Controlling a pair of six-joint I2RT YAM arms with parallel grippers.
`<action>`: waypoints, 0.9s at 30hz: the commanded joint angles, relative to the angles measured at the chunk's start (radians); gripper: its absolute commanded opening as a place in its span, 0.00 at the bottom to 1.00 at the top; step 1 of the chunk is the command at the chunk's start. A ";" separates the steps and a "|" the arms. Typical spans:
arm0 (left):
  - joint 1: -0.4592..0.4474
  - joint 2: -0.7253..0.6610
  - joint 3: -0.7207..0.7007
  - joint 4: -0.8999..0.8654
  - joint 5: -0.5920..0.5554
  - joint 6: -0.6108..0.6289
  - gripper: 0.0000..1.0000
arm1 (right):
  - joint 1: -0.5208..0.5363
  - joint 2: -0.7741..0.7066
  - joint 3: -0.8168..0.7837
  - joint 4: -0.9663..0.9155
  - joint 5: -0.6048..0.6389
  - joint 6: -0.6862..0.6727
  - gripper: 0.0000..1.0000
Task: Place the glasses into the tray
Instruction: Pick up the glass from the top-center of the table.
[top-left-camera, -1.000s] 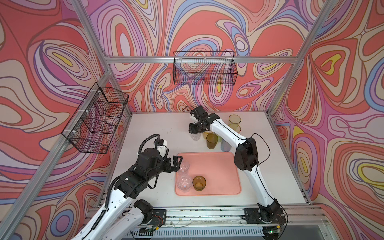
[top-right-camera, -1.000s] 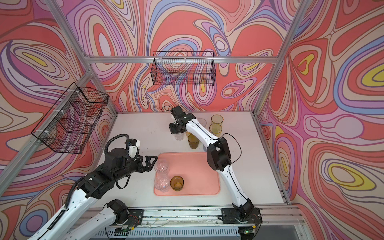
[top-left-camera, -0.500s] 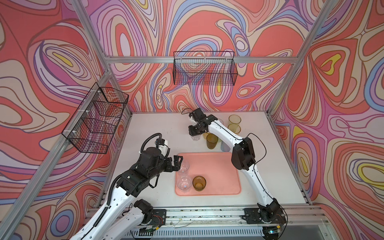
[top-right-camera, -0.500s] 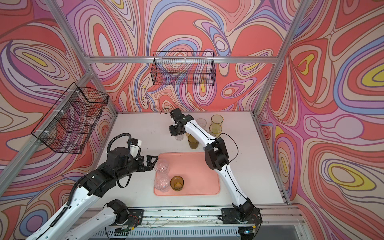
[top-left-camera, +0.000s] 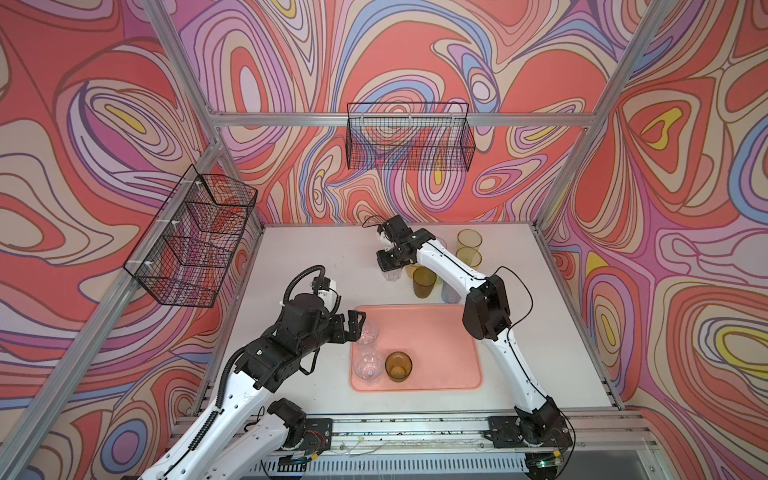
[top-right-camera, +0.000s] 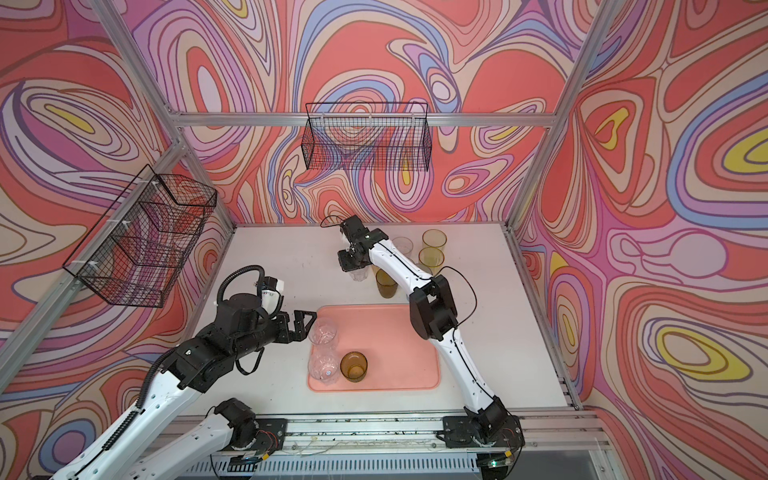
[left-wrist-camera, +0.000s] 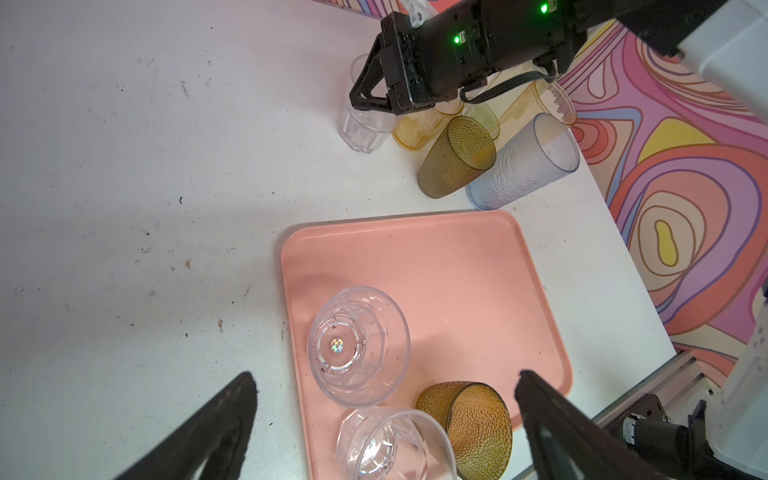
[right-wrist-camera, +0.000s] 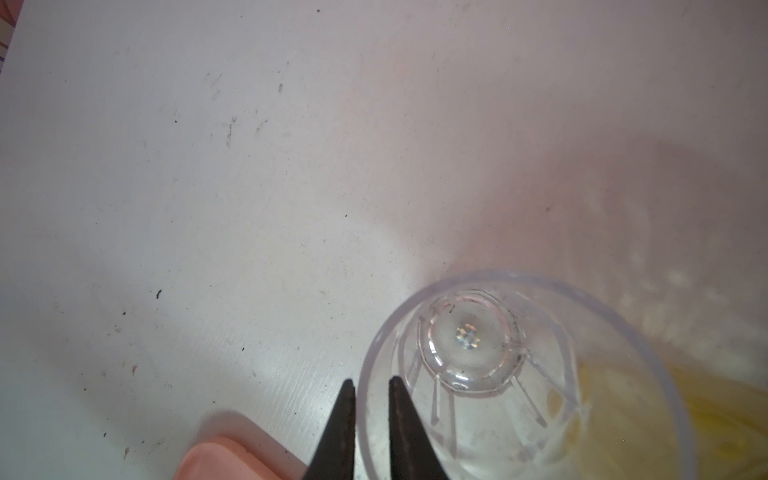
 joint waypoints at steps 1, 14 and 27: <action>0.005 0.003 -0.004 -0.009 -0.017 -0.009 1.00 | -0.005 0.029 0.022 -0.004 0.019 -0.014 0.13; 0.005 0.003 -0.001 -0.017 -0.026 -0.007 1.00 | -0.005 0.022 0.013 0.011 -0.005 0.001 0.03; 0.006 0.003 0.001 -0.017 -0.030 -0.008 1.00 | -0.006 -0.022 -0.012 0.044 -0.061 0.055 0.00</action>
